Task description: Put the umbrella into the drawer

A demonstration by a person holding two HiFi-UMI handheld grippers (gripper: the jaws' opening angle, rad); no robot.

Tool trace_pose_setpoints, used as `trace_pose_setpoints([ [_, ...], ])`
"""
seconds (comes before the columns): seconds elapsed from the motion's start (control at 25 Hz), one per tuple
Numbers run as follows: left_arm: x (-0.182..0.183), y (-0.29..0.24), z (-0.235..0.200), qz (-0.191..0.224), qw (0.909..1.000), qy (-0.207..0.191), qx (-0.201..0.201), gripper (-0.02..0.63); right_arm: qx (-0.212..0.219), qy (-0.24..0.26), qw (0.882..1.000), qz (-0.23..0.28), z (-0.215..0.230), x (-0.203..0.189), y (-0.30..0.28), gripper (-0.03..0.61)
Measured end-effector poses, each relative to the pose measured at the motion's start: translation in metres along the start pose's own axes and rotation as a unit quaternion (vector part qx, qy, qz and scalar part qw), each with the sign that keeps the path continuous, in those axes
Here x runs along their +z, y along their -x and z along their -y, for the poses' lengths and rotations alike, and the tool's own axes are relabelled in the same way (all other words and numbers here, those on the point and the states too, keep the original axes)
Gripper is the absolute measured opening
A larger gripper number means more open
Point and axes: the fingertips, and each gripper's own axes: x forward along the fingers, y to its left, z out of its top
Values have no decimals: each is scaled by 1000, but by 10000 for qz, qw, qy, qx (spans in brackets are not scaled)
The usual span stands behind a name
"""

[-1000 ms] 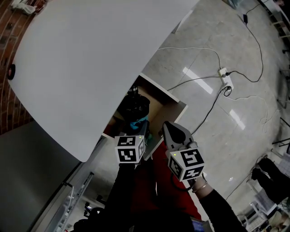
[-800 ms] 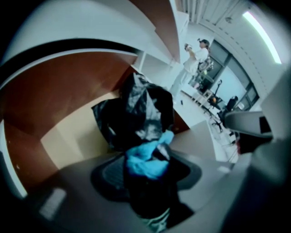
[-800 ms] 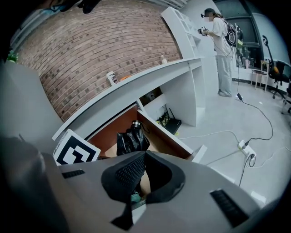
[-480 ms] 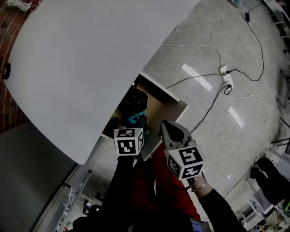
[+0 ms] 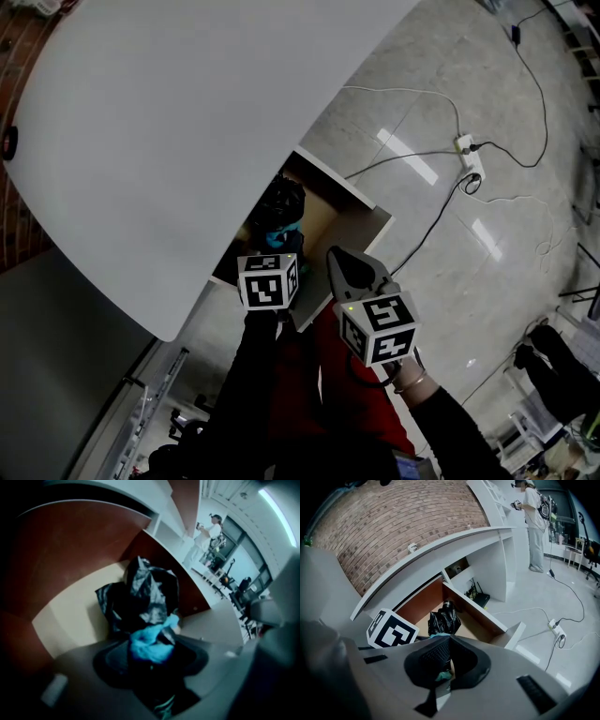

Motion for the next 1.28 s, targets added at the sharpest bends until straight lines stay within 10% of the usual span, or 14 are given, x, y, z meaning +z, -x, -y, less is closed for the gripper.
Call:
trace_pose_setpoints([
  [1.28,-8,-19,-11,-487,9967,447,460,265,-14,-352,9963,-784,13,-22,-11,6],
])
